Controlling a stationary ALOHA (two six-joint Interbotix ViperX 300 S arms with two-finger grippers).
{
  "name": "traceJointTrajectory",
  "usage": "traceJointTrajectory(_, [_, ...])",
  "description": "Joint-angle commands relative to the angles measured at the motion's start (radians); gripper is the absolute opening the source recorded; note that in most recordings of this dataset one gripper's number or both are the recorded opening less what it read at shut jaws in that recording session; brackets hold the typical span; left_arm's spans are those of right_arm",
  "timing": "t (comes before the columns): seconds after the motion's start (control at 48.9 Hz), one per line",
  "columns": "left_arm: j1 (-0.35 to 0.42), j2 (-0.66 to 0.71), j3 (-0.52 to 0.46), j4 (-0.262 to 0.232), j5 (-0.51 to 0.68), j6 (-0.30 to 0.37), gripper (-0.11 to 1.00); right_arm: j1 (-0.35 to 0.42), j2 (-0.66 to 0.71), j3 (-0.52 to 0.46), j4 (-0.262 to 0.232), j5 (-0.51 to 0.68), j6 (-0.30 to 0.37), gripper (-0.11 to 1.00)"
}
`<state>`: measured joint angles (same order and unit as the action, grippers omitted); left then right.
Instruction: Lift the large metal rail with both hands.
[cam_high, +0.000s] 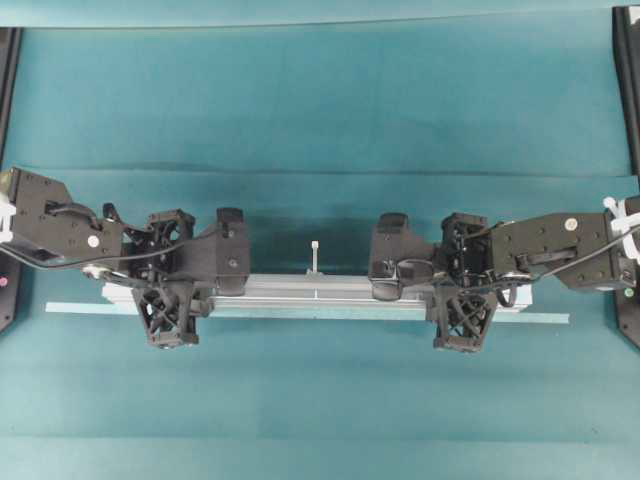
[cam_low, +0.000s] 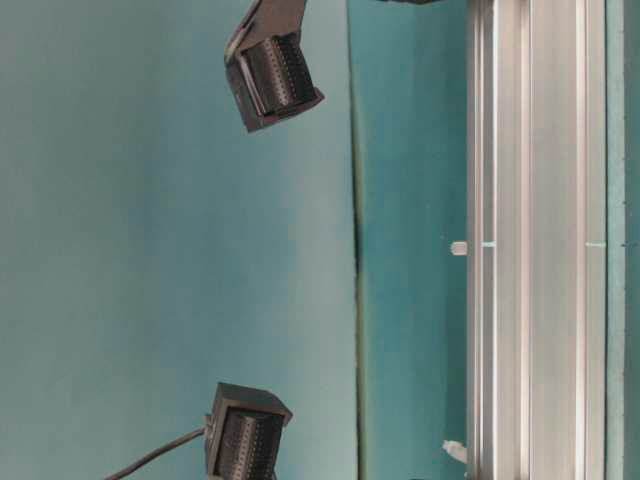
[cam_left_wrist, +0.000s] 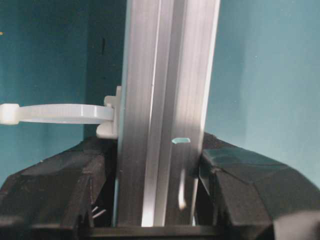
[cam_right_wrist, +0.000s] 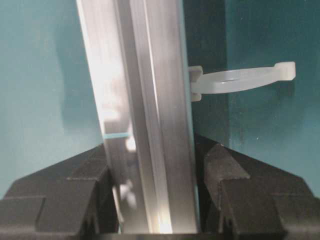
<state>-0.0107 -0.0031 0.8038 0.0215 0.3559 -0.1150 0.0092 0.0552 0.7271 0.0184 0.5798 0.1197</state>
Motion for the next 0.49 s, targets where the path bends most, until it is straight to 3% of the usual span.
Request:
traceJointTrajectory(0.0, [0.000,-0.031,-0.028,-0.002,0.006,-0.002,0.37,-0.012,-0.012,-0.021,-0.002,0.015,0.000,0.40])
traceJointTrajectory(0.47, [0.005,-0.202,-0.170,-0.002,0.304,-0.003,0.37,-0.032,-0.207,-0.150,0.006,0.319,0.000,0.40])
